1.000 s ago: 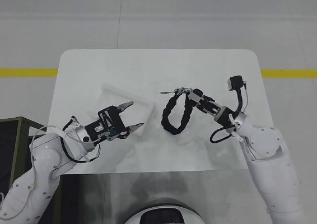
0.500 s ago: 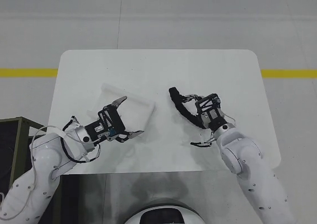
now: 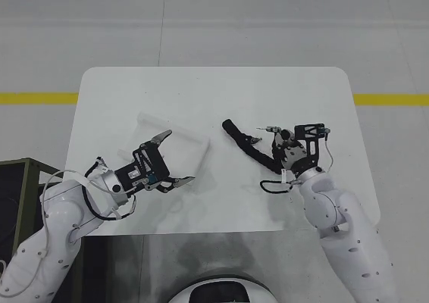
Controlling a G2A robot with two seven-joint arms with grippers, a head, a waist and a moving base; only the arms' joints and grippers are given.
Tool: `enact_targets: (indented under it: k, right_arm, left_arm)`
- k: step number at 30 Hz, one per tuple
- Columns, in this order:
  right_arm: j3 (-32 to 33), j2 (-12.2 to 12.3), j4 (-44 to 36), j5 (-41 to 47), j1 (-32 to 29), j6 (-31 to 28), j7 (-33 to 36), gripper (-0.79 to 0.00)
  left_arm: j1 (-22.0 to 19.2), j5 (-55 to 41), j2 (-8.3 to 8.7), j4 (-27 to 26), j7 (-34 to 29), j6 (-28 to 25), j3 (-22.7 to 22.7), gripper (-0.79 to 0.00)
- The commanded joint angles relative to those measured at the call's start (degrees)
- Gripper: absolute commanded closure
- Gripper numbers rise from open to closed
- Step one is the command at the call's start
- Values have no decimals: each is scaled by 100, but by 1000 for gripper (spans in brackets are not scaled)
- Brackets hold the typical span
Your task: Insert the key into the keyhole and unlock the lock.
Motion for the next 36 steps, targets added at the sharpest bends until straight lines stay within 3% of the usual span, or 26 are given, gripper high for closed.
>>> enact_targets:
  k: [1,2,3,7,9,16,17,20,23,36]
  right_arm:
    - [5,-15,158,182,55,41,32,0]
    - [-2,-27,246,308,92,125,101,-215]
    - [-4,-39,308,380,142,201,84,-785]
    - [-47,-73,473,334,193,560,-80,-785]
    - [64,-125,392,1197,97,620,-261,-785]
    - [471,-149,52,2270,-297,179,-804,-785]
    - [467,-148,47,2272,-294,174,-804,-642]
    - [474,-149,48,2342,-301,173,-809,-737]
    - [471,-149,53,2264,-297,180,-804,-779]
    - [471,-149,53,2264,-297,180,-804,-784]
  left_arm:
    - [0,0,0,0,0,0,0,-785]
    - [0,0,0,0,0,0,0,-785]
    - [0,0,0,0,0,0,0,-785]
    - [0,0,0,0,0,0,0,-785]
    - [0,0,0,0,0,0,0,-785]
    - [0,0,0,0,0,0,0,-785]
    - [0,0,0,0,0,0,0,-785]
    - [0,0,0,0,0,0,0,-785]
    - [0,0,0,0,0,0,0,-785]
    - [0,0,0,0,0,0,0,-785]
